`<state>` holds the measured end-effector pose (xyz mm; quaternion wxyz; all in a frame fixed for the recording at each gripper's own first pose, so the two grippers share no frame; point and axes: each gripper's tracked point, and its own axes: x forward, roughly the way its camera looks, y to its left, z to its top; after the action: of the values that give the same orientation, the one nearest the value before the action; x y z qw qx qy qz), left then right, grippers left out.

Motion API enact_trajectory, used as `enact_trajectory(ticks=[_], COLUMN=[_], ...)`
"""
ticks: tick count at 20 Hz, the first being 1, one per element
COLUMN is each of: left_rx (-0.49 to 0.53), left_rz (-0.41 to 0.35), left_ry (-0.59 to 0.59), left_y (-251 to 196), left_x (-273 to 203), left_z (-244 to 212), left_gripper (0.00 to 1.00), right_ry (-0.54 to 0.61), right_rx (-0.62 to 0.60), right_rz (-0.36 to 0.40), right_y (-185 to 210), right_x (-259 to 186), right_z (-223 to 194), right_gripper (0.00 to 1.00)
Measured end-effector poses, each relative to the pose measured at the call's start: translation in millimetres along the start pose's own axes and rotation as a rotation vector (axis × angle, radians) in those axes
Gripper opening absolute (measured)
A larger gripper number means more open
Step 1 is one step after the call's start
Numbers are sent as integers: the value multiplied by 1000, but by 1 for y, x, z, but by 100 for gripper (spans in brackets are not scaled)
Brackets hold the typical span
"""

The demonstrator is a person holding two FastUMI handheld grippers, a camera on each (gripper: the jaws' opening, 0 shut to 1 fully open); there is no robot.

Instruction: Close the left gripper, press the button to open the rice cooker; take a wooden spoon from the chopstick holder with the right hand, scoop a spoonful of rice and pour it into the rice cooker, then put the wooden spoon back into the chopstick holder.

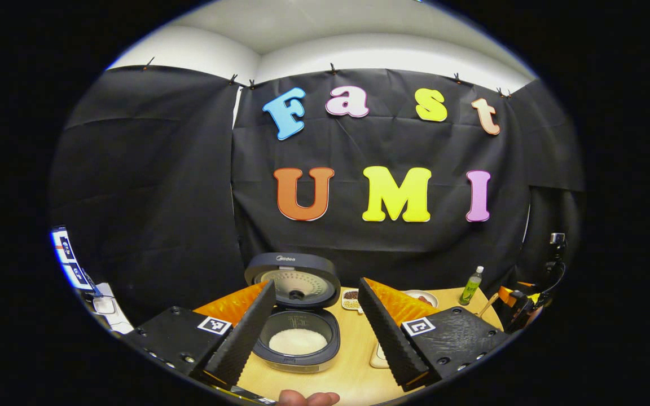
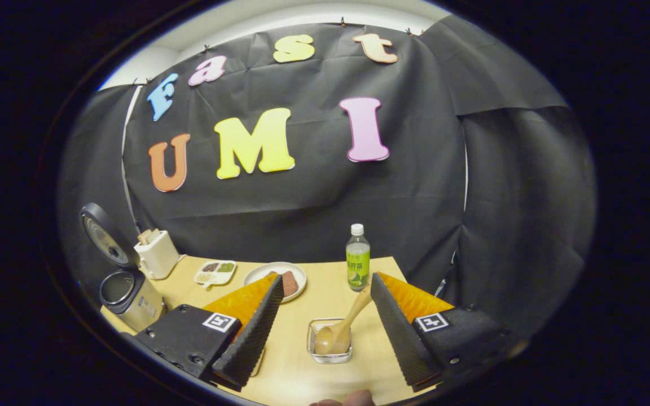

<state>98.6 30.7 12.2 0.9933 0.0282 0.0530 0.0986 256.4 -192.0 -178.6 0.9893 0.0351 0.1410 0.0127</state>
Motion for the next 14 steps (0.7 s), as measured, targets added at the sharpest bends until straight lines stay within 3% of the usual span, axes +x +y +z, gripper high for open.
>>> enact_trajectory(ticks=[6, 14], left_rx=[-4, -34], left_rz=[12, -48], left_ry=[12, 152], left_y=[28, 44], left_x=[42, 144], left_z=[18, 12], left_gripper=[95, 95], right_ry=[-95, -101], right_rx=[-33, -116], right_rz=[31, 64], right_y=[35, 89], right_x=[-60, -131], right_z=[41, 32], right_gripper=[99, 99])
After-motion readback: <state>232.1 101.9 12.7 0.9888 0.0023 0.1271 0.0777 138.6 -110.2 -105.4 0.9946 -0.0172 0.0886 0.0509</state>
